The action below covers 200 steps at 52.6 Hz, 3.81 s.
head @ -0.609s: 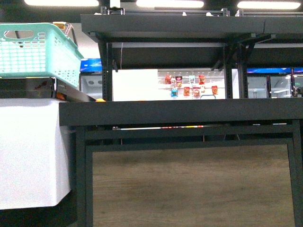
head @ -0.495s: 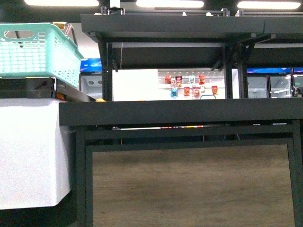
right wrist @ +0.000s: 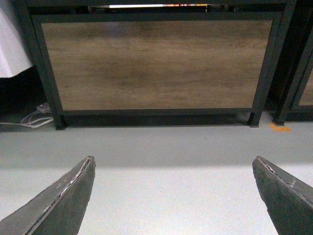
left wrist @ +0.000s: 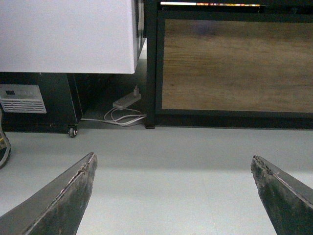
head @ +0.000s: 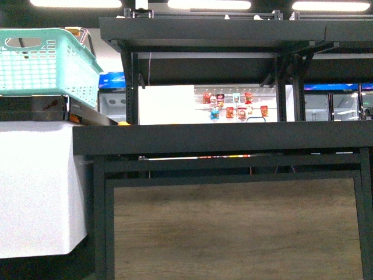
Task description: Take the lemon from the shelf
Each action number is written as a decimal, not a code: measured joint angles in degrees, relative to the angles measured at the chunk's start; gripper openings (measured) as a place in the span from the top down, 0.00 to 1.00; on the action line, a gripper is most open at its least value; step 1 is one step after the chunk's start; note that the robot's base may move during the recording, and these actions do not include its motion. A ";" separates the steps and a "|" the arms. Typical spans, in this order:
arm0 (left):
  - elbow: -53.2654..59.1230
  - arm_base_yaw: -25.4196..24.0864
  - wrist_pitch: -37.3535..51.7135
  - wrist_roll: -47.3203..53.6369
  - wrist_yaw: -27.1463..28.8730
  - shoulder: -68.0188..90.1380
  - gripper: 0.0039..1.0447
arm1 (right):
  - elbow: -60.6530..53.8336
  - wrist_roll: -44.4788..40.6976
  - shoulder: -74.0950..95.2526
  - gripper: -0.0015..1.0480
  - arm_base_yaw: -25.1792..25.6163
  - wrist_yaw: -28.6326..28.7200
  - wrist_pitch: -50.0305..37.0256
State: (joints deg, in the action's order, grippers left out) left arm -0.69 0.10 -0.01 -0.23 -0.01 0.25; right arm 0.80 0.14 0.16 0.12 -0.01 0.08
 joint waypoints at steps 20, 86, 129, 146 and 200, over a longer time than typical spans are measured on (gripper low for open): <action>0.00 0.00 0.00 0.00 0.00 -0.02 0.07 | 0.00 0.00 0.00 0.07 0.00 0.02 0.00; 0.00 0.00 0.00 0.00 0.00 0.00 0.07 | 0.00 0.00 0.00 0.07 0.00 0.02 0.00; 0.00 -0.02 0.00 0.00 -0.02 -0.04 0.07 | 0.00 0.04 0.00 0.07 -0.02 0.20 0.00; 0.00 0.00 0.00 0.00 0.00 -0.02 0.07 | 0.02 0.00 0.07 0.07 -0.02 0.02 0.00; 0.00 0.00 0.00 0.02 0.00 -0.04 0.07 | 0.02 0.00 0.04 0.07 -0.02 0.02 0.00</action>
State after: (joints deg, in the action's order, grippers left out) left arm -0.69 0.10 -0.01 -0.21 -0.01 0.21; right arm 0.82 0.14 0.21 0.10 0.01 0.08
